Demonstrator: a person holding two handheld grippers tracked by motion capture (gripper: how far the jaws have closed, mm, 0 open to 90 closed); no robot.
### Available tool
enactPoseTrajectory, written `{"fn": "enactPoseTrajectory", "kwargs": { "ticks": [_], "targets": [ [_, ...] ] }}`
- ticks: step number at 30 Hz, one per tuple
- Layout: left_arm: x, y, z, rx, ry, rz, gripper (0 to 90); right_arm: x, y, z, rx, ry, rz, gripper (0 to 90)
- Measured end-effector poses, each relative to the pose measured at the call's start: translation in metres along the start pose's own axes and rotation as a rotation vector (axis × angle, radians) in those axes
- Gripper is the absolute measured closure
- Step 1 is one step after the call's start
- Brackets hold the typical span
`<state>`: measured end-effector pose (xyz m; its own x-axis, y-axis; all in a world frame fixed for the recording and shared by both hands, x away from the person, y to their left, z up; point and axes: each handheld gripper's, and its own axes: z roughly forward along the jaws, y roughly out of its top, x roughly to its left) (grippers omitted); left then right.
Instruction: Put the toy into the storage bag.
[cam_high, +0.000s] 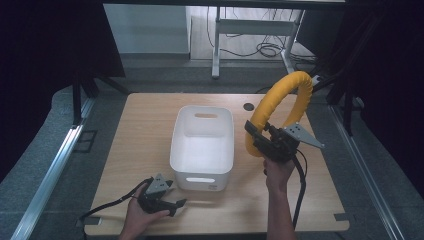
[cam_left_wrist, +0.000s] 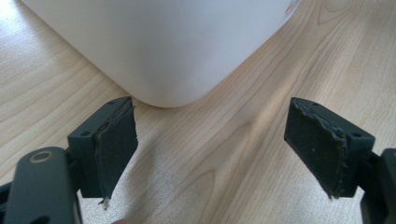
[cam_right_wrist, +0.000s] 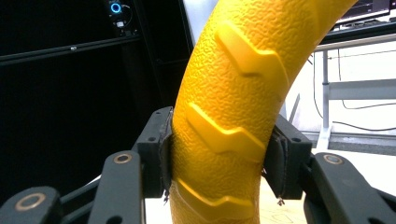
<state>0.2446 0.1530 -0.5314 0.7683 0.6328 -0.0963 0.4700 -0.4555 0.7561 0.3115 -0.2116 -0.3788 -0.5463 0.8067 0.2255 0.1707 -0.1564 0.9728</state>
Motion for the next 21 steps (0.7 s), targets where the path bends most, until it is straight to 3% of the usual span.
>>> {"fn": "enactPoseTrajectory", "kwargs": {
  "ticks": [21],
  "targets": [
    [0.000,0.000,-0.001,0.003,-0.007,0.006,17.3,0.024,0.013,-0.001,-0.064,0.016,-0.038,49.2]
  ]
}}
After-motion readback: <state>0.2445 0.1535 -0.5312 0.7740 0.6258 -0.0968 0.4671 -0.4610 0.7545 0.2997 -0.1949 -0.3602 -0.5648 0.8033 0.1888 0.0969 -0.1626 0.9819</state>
